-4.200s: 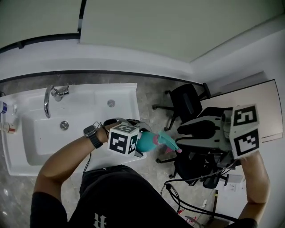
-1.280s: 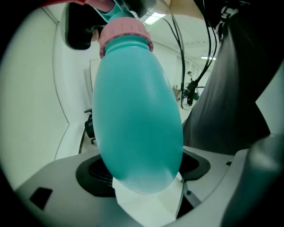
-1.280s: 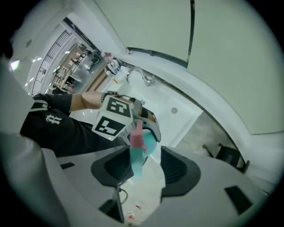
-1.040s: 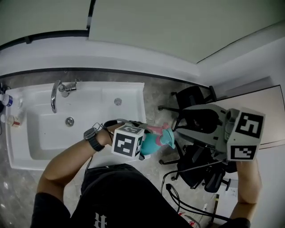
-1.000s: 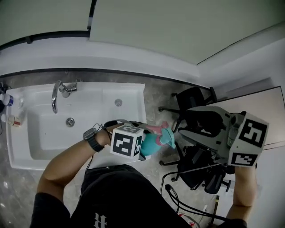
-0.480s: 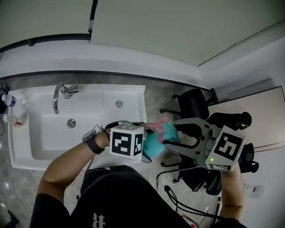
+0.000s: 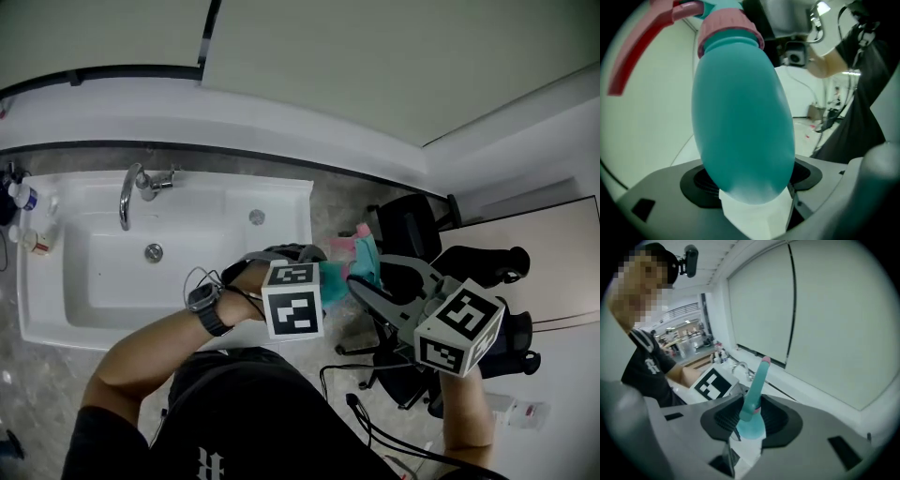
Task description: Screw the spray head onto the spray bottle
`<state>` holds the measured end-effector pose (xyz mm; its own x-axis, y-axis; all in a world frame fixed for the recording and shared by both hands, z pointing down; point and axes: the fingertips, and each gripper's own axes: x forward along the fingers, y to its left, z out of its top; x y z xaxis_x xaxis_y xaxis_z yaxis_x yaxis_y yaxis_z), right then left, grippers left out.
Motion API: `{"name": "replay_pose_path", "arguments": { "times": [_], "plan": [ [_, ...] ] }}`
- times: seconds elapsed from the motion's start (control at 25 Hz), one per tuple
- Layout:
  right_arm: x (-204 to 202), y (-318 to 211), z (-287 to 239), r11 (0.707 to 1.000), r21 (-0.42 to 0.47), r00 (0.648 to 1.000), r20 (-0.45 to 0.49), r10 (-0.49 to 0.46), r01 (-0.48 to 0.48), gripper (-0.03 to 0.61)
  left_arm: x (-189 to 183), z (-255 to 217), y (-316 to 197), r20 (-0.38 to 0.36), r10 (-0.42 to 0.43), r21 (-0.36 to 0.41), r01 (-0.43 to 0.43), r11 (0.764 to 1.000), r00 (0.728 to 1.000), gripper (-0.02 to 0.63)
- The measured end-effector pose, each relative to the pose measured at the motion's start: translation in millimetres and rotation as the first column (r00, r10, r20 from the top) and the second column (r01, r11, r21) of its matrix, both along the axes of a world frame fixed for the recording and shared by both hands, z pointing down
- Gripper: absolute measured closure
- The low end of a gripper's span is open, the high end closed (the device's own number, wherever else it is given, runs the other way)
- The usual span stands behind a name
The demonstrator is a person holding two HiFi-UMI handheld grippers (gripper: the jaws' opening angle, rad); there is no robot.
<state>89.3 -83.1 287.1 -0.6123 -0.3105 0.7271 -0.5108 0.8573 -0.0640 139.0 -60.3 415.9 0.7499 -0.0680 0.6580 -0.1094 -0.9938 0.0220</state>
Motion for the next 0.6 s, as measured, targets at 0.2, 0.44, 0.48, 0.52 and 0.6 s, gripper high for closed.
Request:
{"name": "replay_pose_path", "arguments": {
  "times": [0.2,0.44,0.48,0.52,0.6],
  "plan": [
    [-5.3,-12.7,16.4,0.976,0.101,0.981,0.036,0.193,-0.195,0.456,0.5,20.1,-17.4,-0.002,-0.098,-0.007,0.098,0.995,0.995,0.202],
    [-7.6,38.1,-24.7,0.966,0.092,0.928,0.271,-0.256,0.240,0.419,1.8,-16.9,42.9,-0.263,0.262,-0.134,-0.304,0.943,0.929,0.202],
    [-6.3,39.6,-31.0,0.958,0.112,0.910,0.302,-0.285,0.263,0.419,0.1,-25.8,43.8,-0.299,0.270,-0.152,-0.325,0.933,0.915,0.202],
    [-5.0,40.2,-34.9,0.951,0.132,0.896,0.320,-0.307,0.279,0.416,-2.0,-34.8,45.8,-0.332,0.285,-0.162,-0.352,0.922,0.899,0.202],
    [-4.7,39.3,-36.6,0.940,0.144,0.867,0.364,-0.341,0.309,0.397,-7.8,-51.6,55.6,-0.388,0.344,-0.165,-0.431,0.887,0.855,0.202]
  ]
}}
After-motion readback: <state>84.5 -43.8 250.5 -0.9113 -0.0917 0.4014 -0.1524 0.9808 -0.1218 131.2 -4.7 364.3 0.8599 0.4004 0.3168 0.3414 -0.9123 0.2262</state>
